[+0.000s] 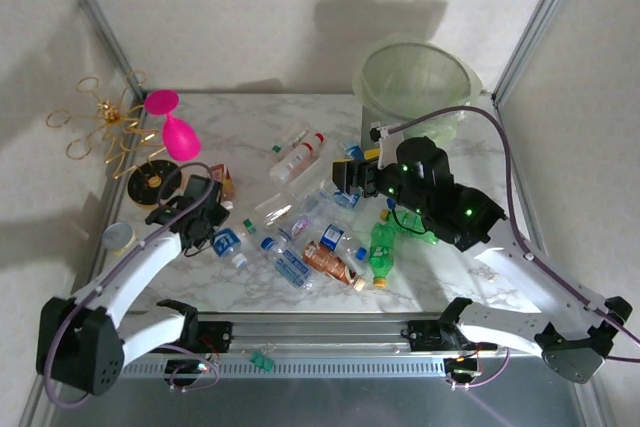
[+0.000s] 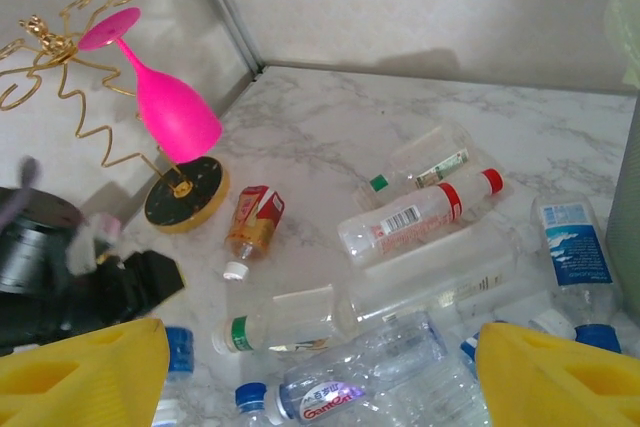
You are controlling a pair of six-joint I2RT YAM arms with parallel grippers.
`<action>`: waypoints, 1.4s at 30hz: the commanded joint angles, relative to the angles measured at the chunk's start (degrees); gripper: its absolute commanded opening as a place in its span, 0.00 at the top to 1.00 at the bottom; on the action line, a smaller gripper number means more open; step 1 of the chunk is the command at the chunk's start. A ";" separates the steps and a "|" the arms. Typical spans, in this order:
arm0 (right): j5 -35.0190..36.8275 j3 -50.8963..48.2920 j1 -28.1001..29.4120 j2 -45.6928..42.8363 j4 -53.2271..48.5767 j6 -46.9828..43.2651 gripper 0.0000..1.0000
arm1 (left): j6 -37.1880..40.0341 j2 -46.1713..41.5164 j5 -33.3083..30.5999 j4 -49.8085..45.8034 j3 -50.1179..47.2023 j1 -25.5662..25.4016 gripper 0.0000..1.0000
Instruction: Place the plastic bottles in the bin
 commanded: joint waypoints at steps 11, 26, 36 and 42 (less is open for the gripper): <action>-15.77 -1.44 0.63 2.44 11.83 5.16 0.20 | 15.23 -11.58 23.49 13.36 9.06 -1.22 0.47; -43.82 -3.54 0.66 11.15 25.67 12.26 0.19 | 12.69 -13.53 33.94 34.95 7.27 -13.79 0.51; -53.58 -9.03 0.61 11.18 37.10 16.82 0.21 | 11.14 -14.58 38.94 41.30 8.20 -14.59 0.50; -51.56 -9.49 0.62 11.65 37.77 17.52 0.20 | 9.38 -15.18 41.92 45.40 9.08 -14.83 0.50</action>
